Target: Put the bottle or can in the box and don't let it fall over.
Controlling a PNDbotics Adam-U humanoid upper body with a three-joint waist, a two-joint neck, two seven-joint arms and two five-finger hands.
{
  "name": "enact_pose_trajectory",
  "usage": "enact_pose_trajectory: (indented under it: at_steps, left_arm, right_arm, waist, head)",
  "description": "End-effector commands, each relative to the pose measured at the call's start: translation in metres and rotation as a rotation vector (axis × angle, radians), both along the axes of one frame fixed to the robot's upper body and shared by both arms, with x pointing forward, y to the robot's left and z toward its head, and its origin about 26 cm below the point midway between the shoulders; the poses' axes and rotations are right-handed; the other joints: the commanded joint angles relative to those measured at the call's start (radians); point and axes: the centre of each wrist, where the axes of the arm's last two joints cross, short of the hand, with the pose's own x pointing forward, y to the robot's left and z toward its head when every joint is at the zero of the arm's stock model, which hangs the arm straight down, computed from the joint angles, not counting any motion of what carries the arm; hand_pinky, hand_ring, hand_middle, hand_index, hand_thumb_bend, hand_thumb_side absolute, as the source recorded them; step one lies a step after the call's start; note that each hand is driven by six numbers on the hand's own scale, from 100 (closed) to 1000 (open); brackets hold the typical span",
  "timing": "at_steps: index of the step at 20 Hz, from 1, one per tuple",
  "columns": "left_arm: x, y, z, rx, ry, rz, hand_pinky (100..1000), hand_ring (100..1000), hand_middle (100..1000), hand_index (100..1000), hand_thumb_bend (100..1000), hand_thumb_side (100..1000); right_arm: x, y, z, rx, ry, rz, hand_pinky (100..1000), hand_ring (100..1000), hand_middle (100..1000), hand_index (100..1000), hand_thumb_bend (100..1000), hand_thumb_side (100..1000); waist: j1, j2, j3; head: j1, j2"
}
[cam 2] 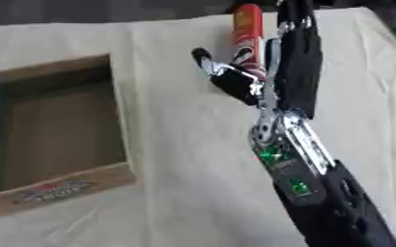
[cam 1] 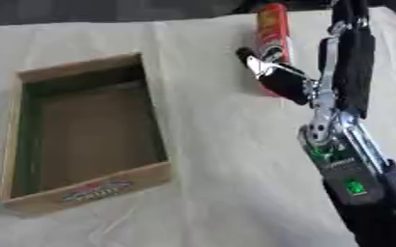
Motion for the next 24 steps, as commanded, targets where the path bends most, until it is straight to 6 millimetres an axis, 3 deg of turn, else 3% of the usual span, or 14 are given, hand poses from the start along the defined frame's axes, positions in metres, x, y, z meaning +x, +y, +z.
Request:
enact_pose_trajectory:
  at_steps: [1,24]
  left_arm:
    - [-0.002,0.004,0.014,0.041,-0.031,0.009,880,838,792,646,1000,348]
    - [-0.001,0.003,0.013,0.040,-0.028,0.004,879,837,791,646,1000,347]
  right_arm:
    - [-0.004,-0.002,0.008,0.020,-0.051,-0.048,679,873,921,888,810,336]
    - [0.050,0.016,-0.040,0.088,0.115,-0.183,680,883,947,885,862,309]
  waist:
    - [0.002,-0.028,0.001]
    - [0.002,-0.026,0.001]
  head:
    - [0.002,-0.001]
    - [-0.014,-0.001]
